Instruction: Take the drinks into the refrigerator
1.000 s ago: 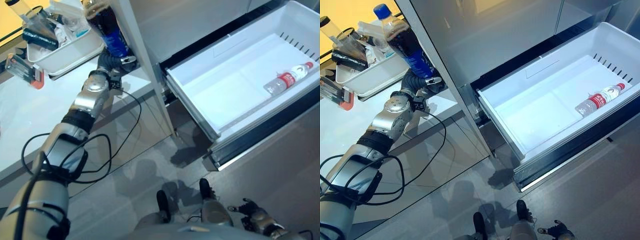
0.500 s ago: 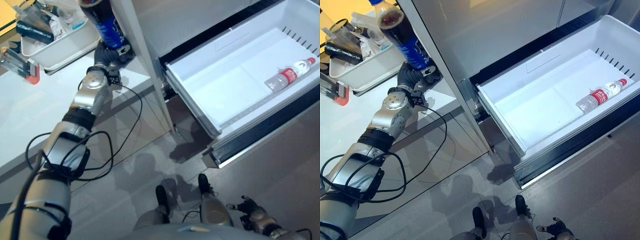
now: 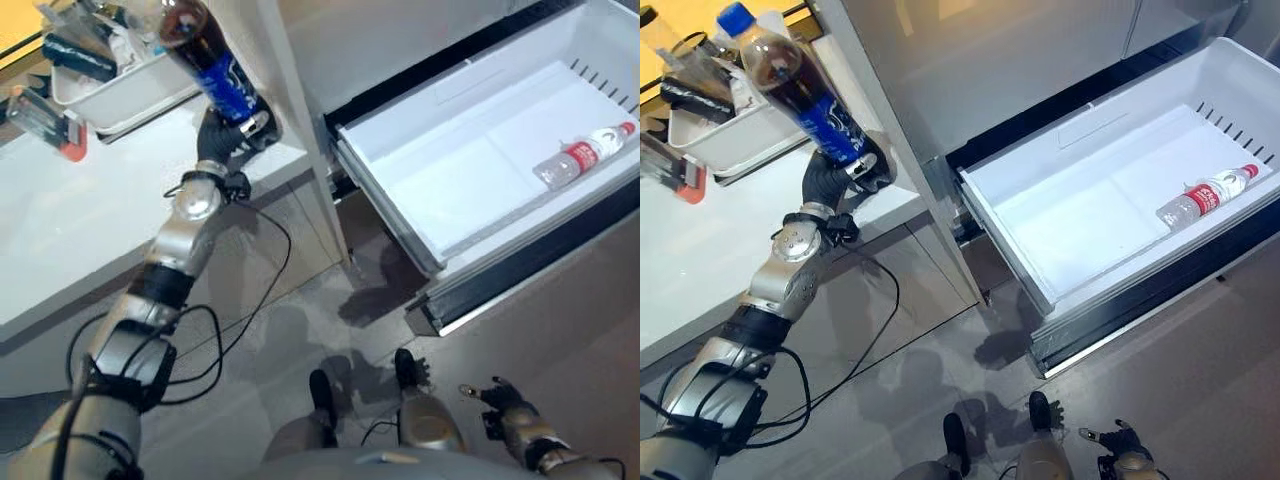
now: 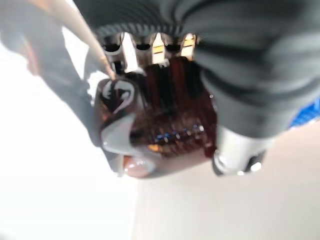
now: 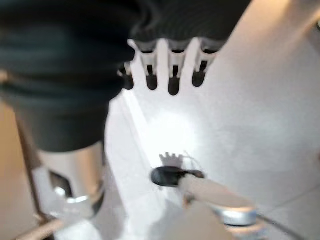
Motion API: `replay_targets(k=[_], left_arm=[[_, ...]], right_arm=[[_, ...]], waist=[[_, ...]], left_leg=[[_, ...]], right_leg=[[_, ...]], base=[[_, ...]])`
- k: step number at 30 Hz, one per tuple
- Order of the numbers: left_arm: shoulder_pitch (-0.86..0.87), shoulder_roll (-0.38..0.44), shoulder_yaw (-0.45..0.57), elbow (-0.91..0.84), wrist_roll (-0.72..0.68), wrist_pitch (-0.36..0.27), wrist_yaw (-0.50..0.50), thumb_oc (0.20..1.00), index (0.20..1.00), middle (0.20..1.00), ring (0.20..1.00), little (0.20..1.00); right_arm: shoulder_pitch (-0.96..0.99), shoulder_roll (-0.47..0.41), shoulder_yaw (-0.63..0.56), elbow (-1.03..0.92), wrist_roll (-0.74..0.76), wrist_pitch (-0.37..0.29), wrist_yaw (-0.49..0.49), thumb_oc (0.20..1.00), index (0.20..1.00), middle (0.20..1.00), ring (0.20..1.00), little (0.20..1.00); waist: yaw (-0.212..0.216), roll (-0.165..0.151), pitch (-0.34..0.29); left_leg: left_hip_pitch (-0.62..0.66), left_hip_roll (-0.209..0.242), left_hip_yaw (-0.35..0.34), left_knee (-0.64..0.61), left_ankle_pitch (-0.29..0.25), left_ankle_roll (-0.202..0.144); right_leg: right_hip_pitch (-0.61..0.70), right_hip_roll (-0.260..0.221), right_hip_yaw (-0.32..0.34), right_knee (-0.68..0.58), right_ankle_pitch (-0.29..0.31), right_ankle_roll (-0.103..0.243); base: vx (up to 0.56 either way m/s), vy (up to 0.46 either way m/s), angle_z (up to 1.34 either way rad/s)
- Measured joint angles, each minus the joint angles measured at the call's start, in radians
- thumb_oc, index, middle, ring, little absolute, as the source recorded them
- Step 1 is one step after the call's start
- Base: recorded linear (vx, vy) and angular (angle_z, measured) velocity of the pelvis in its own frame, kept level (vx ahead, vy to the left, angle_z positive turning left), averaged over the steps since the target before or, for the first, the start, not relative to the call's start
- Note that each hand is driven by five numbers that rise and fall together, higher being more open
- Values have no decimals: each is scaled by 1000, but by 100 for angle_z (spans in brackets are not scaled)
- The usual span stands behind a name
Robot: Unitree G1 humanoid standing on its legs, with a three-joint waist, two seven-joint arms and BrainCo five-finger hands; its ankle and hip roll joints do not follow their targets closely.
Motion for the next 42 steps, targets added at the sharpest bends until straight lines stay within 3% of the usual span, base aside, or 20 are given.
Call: replay_targets(k=[8,17,22,27,29,34,42], left_arm=[[261,-48,135,-192,27,-27,-52,200,200,200,200,200],[538,-81,216,-281,37,-35,-103,200,200,200,200,200],[726,-140,229,-297,38,43,-111,200,200,200,200,200],[925,-230,211,-292,44,142,-112,200,200,200,200,200],[943,-240,211,-292,63,146,-118,200,200,200,200,200],[956,-275,216,-298,85,147,-118,200,200,200,200,200],[964,-312,209,-299,159,146,-120,200,200,200,200,200]], right_arm=[[-2,-27,-147,-24,124,-12,-12,1000,1000,1000,1000,1000],[24,-91,-358,-41,322,-52,-28,1000,1000,1000,1000,1000],[45,-104,-453,-98,465,-84,-69,1000,1000,1000,1000,1000],[156,-56,-491,-440,484,-152,-148,1000,1000,1000,1000,1000],[153,-36,-497,-493,479,-163,-180,1000,1000,1000,1000,1000],[200,97,-496,-949,322,-213,-266,1000,1000,1000,1000,1000],[209,116,-415,-1376,131,-229,-227,1000,1000,1000,1000,1000]], waist=[[0,-1,-10],[50,-23,-104],[55,-41,-130],[48,-51,-127],[56,-56,-127],[53,-42,-139],[55,-50,-173]], left_leg=[[19,-1,-7,0,1,1],[37,4,-22,-5,-6,4],[51,3,-24,-5,-10,5],[66,2,-25,0,-6,1],[76,3,-27,0,-7,1],[89,1,-26,-5,-19,8],[105,2,-26,-5,-16,2]], right_leg=[[23,1,-6,0,-1,0],[45,3,-7,-5,-9,2],[61,1,-9,-6,-11,1],[74,1,-9,-6,-9,-3],[87,1,-12,-5,-13,-3],[98,0,-10,-5,-20,2],[113,2,-10,-5,-21,1]], base=[[0,2,2],[29,7,3],[41,10,0],[24,11,0],[24,16,5],[4,3,1],[0,0,0]])
